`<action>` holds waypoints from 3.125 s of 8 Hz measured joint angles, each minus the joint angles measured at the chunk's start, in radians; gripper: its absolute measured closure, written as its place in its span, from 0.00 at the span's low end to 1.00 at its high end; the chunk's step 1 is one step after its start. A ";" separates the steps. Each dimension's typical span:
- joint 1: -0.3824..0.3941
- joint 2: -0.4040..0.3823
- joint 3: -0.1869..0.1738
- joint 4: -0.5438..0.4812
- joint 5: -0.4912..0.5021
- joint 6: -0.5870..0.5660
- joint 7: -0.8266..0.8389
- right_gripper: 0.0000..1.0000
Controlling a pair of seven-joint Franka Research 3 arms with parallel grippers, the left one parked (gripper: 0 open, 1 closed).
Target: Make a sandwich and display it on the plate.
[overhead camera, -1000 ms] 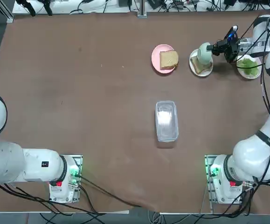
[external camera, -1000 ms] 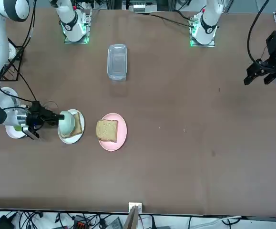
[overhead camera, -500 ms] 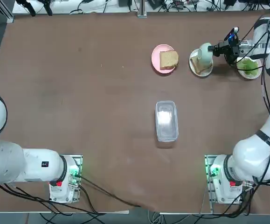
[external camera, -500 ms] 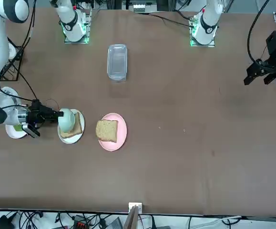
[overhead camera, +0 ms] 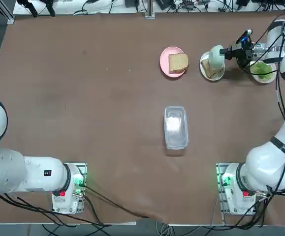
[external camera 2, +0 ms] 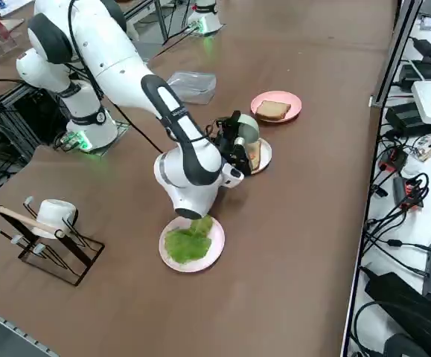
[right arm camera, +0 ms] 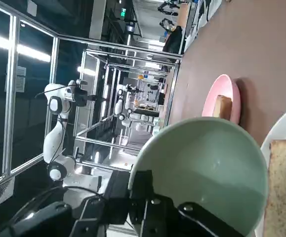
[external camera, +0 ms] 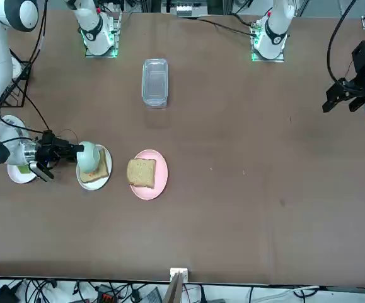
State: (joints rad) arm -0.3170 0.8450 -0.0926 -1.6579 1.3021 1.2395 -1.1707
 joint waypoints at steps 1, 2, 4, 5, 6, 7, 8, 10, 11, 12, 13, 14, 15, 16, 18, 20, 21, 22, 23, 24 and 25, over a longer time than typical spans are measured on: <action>0.000 -0.001 0.000 0.018 0.001 0.000 0.005 0.97; 0.000 -0.003 -0.001 0.046 -0.009 0.000 0.031 0.97; 0.001 -0.019 -0.014 0.134 -0.094 0.013 0.085 0.97; 0.000 -0.031 -0.027 0.205 -0.170 0.045 0.105 0.97; 0.000 -0.041 -0.036 0.286 -0.275 0.094 0.118 0.97; 0.002 -0.052 -0.037 0.359 -0.384 0.153 0.128 0.97; 0.010 -0.056 -0.036 0.413 -0.470 0.222 0.140 0.97; 0.037 -0.053 -0.035 0.454 -0.632 0.403 0.154 0.97; 0.051 -0.049 -0.035 0.455 -0.723 0.496 0.158 0.97; 0.062 -0.043 -0.034 0.455 -0.824 0.578 0.162 0.97; 0.075 -0.039 -0.034 0.456 -0.925 0.651 0.164 0.97; 0.084 -0.036 -0.034 0.456 -1.020 0.720 0.170 0.97; 0.089 -0.031 -0.034 0.456 -1.104 0.781 0.185 0.97; 0.090 -0.023 -0.034 0.455 -1.173 0.827 0.209 0.97; 0.091 -0.003 -0.034 0.451 -1.226 0.891 0.256 0.97; 0.097 0.023 -0.034 0.447 -1.248 0.995 0.344 0.97; 0.097 0.038 -0.034 0.447 -1.248 1.010 0.396 0.97; 0.098 0.050 -0.034 0.443 -1.248 1.015 0.442 0.97; 0.101 0.062 -0.034 0.432 -1.248 1.018 0.467 0.96; 0.103 0.072 -0.034 0.424 -1.248 1.024 0.475 0.96; 0.104 0.075 -0.034 0.424 -1.248 1.027 0.480 0.90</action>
State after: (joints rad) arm -0.2134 0.9201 -0.1265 -1.2342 0.0537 2.2662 -0.6906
